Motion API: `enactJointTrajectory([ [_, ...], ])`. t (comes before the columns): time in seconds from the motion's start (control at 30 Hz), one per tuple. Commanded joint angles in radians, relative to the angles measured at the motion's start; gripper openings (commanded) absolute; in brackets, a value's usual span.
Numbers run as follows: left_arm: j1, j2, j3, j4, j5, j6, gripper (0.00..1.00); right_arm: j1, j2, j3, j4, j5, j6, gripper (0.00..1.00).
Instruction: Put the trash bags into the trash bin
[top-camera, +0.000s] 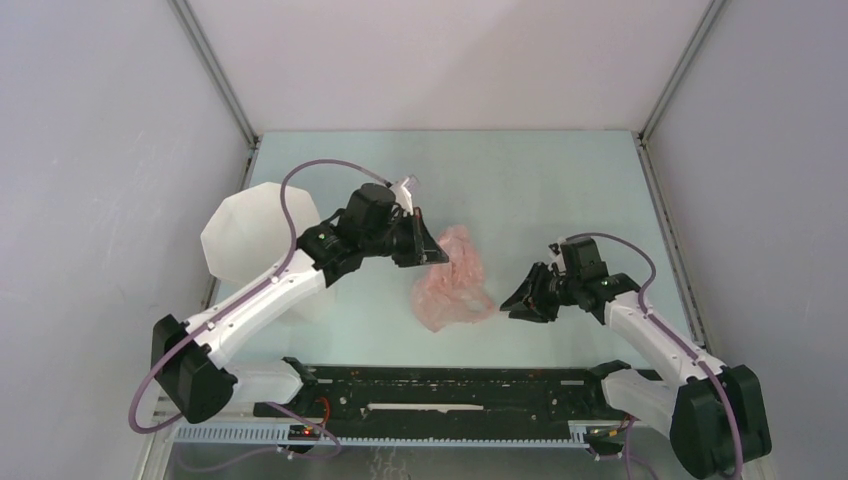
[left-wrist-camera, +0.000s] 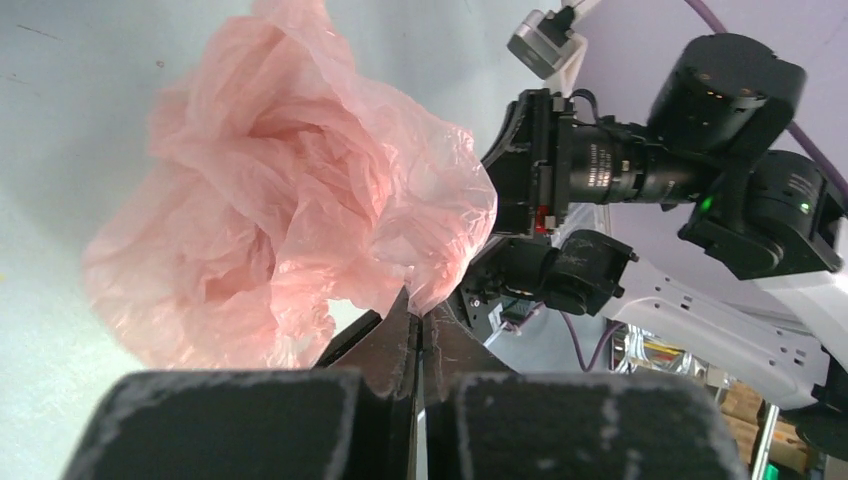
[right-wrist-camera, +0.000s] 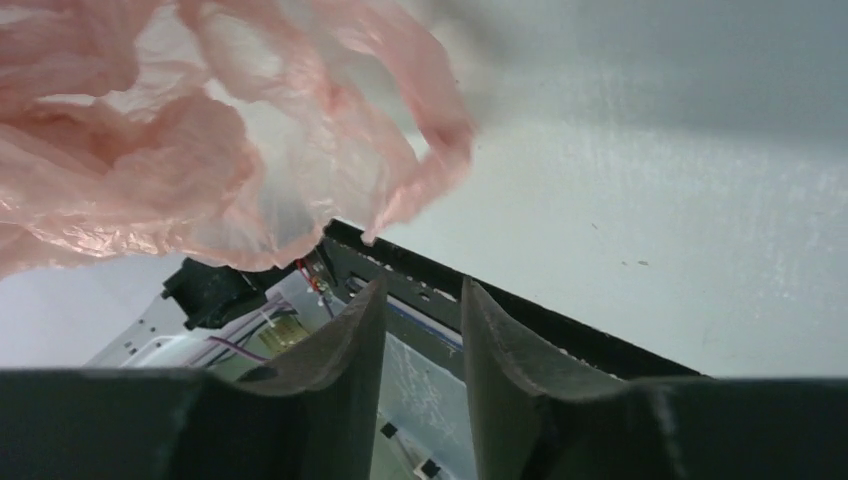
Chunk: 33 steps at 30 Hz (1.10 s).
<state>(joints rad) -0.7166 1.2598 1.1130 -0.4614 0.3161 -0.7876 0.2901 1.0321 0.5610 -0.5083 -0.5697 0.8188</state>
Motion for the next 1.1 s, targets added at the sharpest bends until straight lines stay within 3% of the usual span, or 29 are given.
enactJointTrajectory([
  [0.0,-0.003,-0.033,-0.043,0.076,0.052,-0.036,0.00,0.029,-0.001,-0.020,0.081,0.037,0.006,0.51],
  [0.2,-0.004,-0.036,-0.048,0.104,0.052,-0.057,0.00,0.069,0.113,-0.069,0.223,-0.003,0.051,0.68],
  [0.43,-0.003,-0.056,-0.045,0.107,0.065,-0.072,0.00,0.156,0.285,-0.093,0.483,-0.053,0.164,0.69],
  [0.73,-0.003,-0.111,-0.072,0.102,0.070,-0.088,0.00,0.167,0.316,-0.079,0.496,-0.008,0.153,0.74],
  [0.9,-0.004,-0.134,-0.082,0.104,0.073,-0.108,0.00,0.187,0.395,-0.068,0.638,-0.054,0.222,0.75],
  [1.07,-0.004,-0.154,-0.084,0.099,0.070,-0.112,0.00,0.182,0.367,-0.054,0.583,-0.043,0.178,0.76],
])
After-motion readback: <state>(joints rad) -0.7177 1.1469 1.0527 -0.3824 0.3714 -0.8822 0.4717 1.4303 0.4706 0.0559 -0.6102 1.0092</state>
